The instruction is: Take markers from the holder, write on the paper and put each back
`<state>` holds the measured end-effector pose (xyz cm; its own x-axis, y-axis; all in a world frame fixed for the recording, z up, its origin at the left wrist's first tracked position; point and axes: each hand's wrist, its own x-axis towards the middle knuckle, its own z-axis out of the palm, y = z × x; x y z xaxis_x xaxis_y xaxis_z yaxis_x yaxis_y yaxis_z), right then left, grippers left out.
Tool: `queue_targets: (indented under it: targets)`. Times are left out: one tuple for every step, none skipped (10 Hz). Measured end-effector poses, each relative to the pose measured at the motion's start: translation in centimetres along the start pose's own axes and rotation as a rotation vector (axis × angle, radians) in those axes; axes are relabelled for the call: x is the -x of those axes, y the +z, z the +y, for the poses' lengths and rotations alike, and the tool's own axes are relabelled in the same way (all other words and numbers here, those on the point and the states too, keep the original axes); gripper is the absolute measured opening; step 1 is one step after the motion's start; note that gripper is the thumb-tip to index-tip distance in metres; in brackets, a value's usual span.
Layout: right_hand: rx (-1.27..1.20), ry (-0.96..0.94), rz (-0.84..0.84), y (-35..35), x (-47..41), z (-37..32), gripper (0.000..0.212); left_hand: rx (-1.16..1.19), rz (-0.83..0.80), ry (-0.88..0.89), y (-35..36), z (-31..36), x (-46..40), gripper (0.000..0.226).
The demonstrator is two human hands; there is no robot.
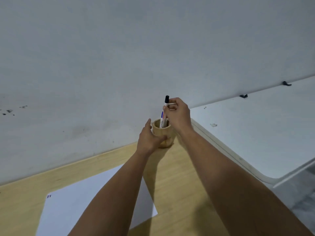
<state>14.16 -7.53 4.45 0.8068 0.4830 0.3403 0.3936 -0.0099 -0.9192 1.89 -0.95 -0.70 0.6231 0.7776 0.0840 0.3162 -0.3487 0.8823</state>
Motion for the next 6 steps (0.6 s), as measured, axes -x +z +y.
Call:
queue_targets:
  targets:
    - [0.073, 0.040, -0.058, 0.8, 0.4, 2.0, 0.017, -0.003, 0.024, 0.019, 1.2, -1.0, -0.5, 0.093]
    - [0.112, 0.076, -0.095, 1.8, 0.9, 3.4, 0.021, 0.023, 0.057, 0.020, 1.8, -1.7, -0.6, 0.072]
    - [0.118, 0.076, -0.112, 2.4, 1.4, 3.4, 0.032, 0.027, 0.046, 0.017, 1.7, -1.5, -0.5, 0.068]
    - [0.127, 0.063, -0.109, 2.5, 1.9, 2.7, 0.039, 0.027, 0.029, 0.032, 1.1, -1.2, 0.3, 0.086]
    - [0.136, 0.030, -0.082, 2.2, 3.2, 2.1, 0.038, -0.023, 0.028, 0.007, -0.2, -1.4, 1.3, 0.103]
    - [0.099, -0.054, -0.002, 1.6, 4.8, 0.9, 0.040, -0.075, 0.060, 0.043, -1.9, -1.9, 3.6, 0.087]
